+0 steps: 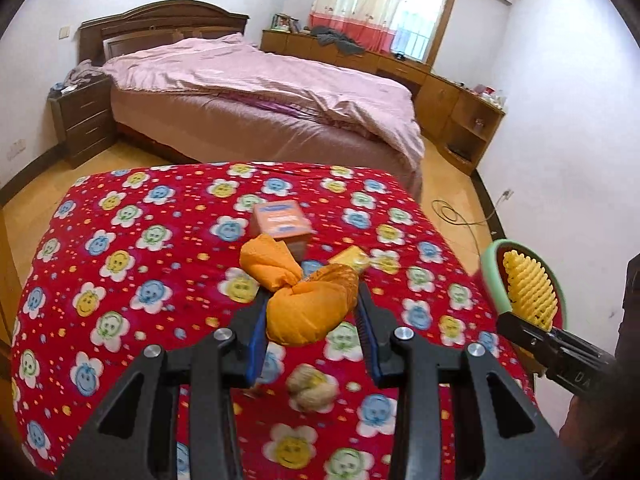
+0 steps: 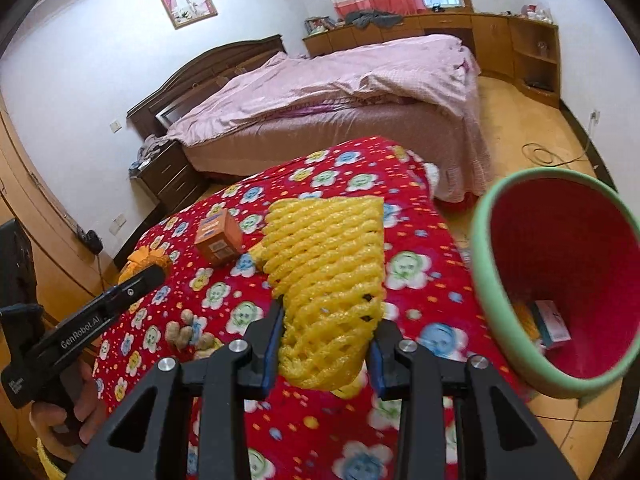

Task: Collect trash
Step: 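Carry the yellow foam net and orange net over the red bucket with both tools, then open both tools to drop the two nets into the bucket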

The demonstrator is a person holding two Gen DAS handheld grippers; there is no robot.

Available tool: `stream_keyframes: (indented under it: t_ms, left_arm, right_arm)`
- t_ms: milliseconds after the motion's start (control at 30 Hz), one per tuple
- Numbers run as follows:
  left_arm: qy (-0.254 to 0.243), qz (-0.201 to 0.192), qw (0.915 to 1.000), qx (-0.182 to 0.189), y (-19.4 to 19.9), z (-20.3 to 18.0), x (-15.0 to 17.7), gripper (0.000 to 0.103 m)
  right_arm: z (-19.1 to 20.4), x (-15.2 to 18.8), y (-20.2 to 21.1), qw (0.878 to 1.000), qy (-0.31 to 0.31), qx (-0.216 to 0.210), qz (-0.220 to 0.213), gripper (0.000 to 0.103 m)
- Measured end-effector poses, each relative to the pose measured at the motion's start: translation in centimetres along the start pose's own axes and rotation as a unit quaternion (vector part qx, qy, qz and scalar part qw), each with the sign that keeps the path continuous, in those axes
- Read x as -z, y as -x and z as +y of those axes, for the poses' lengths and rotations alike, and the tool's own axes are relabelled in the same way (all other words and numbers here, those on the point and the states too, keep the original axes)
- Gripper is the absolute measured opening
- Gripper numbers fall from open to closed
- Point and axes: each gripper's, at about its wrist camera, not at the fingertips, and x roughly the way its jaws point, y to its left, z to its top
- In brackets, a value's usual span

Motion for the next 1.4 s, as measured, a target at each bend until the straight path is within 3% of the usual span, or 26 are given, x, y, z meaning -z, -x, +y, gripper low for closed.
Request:
stream_keyframes:
  t_ms: [733, 1400]
  left_arm:
    - [-0.072, 0.042, 0.9942, 0.068, -1.9, -11.8, 0.9, 0.039]
    - [-0.160, 0.091, 0.9752, 0.123, -8.2, -23.7, 1.5, 0.039]
  right_arm:
    - [-11.7, 2.8, 6.7, 0.993, -0.100, 0.058, -0.040, 0.039]
    - [-20.7, 3.0, 8.7, 0.981, -0.167, 0.084, -0.059, 0.040]
